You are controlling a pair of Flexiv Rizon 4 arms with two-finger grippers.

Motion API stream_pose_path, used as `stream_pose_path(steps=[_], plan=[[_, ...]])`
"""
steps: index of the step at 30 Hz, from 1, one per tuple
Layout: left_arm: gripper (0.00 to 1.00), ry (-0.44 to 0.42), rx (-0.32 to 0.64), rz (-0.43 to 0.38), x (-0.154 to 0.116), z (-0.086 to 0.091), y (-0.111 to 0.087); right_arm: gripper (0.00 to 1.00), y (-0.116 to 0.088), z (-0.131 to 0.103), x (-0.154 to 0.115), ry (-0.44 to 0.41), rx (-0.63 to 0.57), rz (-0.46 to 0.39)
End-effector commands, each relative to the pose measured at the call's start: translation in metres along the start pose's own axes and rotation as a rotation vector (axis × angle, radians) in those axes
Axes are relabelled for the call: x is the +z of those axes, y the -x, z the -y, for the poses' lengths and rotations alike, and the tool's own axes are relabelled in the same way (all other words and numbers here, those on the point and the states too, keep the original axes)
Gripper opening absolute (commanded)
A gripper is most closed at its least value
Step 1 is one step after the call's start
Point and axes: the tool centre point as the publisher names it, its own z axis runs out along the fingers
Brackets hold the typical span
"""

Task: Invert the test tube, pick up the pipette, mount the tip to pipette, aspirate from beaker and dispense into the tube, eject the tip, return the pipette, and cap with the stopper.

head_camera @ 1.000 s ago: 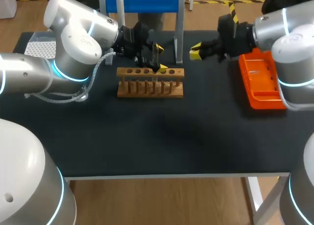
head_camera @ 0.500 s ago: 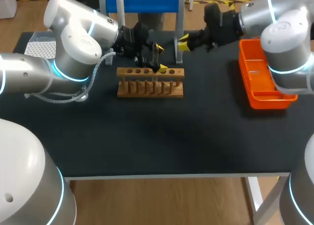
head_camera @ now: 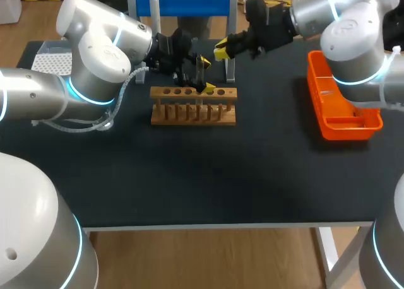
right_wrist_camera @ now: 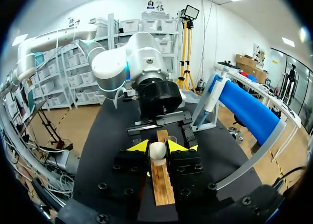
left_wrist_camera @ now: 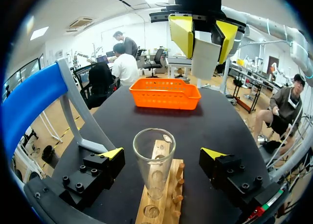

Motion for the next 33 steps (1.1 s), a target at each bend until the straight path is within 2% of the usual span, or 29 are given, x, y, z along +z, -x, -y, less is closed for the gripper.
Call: stream_pose_path(steps=[1, 33], plan=[[1.00, 0.001, 0.000, -0.001, 0.000, 0.000, 0.000, 0.00, 0.006, -0.005, 0.009, -0.009, -0.001, -0.011], [1.00, 0.001, 0.000, -0.001, 0.000, 0.000, 0.000, 0.00, 0.013, -0.009, 0.036, -0.018, 0.005, -0.033]])
